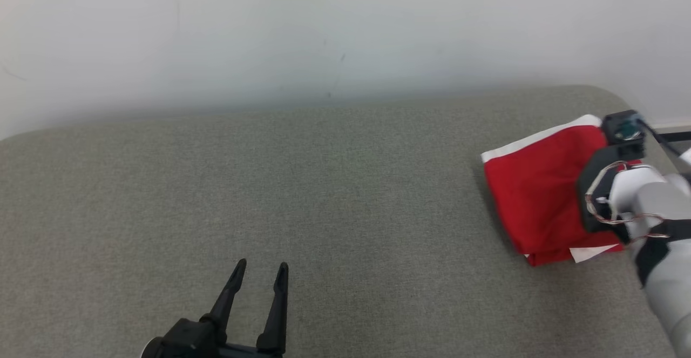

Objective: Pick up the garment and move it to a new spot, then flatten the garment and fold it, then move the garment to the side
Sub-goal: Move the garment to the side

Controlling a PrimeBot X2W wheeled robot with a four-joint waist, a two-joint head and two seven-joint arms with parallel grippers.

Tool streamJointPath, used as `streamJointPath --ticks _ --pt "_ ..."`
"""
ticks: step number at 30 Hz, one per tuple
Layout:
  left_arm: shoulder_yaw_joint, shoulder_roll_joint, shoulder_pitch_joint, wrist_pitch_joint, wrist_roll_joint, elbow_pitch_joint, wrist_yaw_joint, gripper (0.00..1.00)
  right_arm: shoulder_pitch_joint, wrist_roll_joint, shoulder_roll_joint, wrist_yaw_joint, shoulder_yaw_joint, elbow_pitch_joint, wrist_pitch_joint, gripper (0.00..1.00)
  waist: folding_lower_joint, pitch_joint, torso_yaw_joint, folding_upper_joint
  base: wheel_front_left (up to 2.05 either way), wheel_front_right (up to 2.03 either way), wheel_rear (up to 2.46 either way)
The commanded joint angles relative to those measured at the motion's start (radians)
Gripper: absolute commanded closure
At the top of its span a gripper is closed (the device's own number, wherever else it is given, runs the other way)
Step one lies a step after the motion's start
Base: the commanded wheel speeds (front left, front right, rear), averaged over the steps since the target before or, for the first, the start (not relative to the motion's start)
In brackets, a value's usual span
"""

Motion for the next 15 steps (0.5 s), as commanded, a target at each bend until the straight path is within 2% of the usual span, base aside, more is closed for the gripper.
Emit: streamJointPath --ticks 1,9,10,11,15 --pt "-0.002 -0.002 -0.008 0.002 0.013 0.000 -0.003 0.00 -0.002 0.006 -0.004 -0.003 0.001 -0.002 -0.005 1.00 -0.0001 0.011 0.020 -0.0001 0.00 0.00 0.00" --pt "-0.020 0.016 -0.018 0.025 0.011 -0.011 -0.012 0.00 0.069 0.006 -0.130 -0.003 -0.032 0.001 -0.029 1.00 -0.0001 0.031 0.085 -0.0001 0.00 0.00 0.00" --pt "-0.019 0.017 -0.016 0.025 0.009 -0.013 -0.010 0.00 0.081 -0.001 -0.141 -0.003 -0.038 0.000 -0.039 0.64 -0.0001 0.029 0.091 -0.0001 0.00 0.00 0.00" --pt "-0.017 0.018 -0.013 0.025 0.006 -0.016 -0.008 0.00 0.088 -0.011 -0.155 -0.003 -0.047 -0.006 -0.055 0.00 -0.0001 0.028 0.096 -0.0001 0.00 0.00 0.00" --pt "-0.004 0.013 0.000 0.015 -0.007 -0.029 -0.001 0.00 0.131 -0.051 -0.164 -0.003 -0.094 -0.038 -0.133 0.00 -0.0001 0.007 0.104 -0.0001 0.00 0.00 0.00"
